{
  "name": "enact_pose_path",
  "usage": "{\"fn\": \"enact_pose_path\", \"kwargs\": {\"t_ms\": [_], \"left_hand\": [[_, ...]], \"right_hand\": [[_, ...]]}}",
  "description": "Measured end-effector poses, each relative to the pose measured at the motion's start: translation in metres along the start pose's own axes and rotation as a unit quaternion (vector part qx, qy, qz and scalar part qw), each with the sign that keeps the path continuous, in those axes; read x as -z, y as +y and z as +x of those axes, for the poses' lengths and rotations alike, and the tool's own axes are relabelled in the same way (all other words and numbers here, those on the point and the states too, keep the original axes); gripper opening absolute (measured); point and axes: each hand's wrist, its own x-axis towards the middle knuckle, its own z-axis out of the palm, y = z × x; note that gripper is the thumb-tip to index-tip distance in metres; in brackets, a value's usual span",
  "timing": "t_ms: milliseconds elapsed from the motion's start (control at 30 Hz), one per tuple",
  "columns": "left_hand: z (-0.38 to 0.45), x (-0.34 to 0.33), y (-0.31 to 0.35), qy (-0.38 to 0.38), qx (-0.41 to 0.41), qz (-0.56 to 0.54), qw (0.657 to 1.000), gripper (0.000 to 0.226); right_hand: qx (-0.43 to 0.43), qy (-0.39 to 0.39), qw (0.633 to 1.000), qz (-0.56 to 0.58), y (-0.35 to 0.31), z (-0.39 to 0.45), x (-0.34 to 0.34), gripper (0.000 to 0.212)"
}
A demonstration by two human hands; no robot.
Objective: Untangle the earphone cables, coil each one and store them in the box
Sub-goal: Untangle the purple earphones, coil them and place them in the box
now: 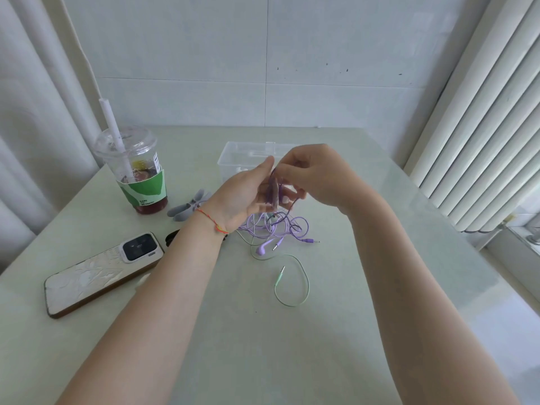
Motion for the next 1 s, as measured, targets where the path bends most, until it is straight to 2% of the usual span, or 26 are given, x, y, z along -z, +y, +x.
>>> {"fn": "enact_pose_path", "kwargs": {"t_ms": [100, 200, 333, 533, 667, 833, 1000], "left_hand": [[-0.001, 0.002, 0.0, -0.055, 0.007, -0.058, 0.997, 0.051], [-0.006, 0.005, 0.0, -0.117, -0.019, -0.063, 0.991, 0.032], [-0.01, 0.006, 0.001, -0.156, -0.033, -0.061, 0.985, 0.048], [-0.011, 0.006, 0.0, -0.169, -0.048, -0.076, 0.982, 0.059], [-0.013, 0.005, 0.003, -0.159, -0.034, -0.066, 0.984, 0.051], [-0.016, 0.004, 0.006, -0.191, -0.027, -0.04, 0.98, 0.049], [-0.017, 0.003, 0.006, -0.202, -0.027, -0.058, 0.977, 0.044]], "right_hand": [[-0.013, 0.049, 0.998, 0.025, 0.006, 0.004, 0.004, 0.013], [-0.033, 0.066, 0.996, 0.052, 0.012, 0.005, 0.006, 0.014], [-0.05, 0.063, 0.993, 0.083, 0.014, 0.005, 0.007, 0.014], [-0.056, 0.058, 0.993, 0.091, 0.016, 0.006, 0.011, 0.012], [-0.056, 0.041, 0.99, 0.122, 0.019, 0.005, 0.012, 0.012], [-0.032, 0.017, 0.992, 0.118, 0.021, 0.005, 0.013, 0.016], [-0.041, -0.048, 0.987, 0.145, 0.029, 0.005, 0.012, 0.02]]}}
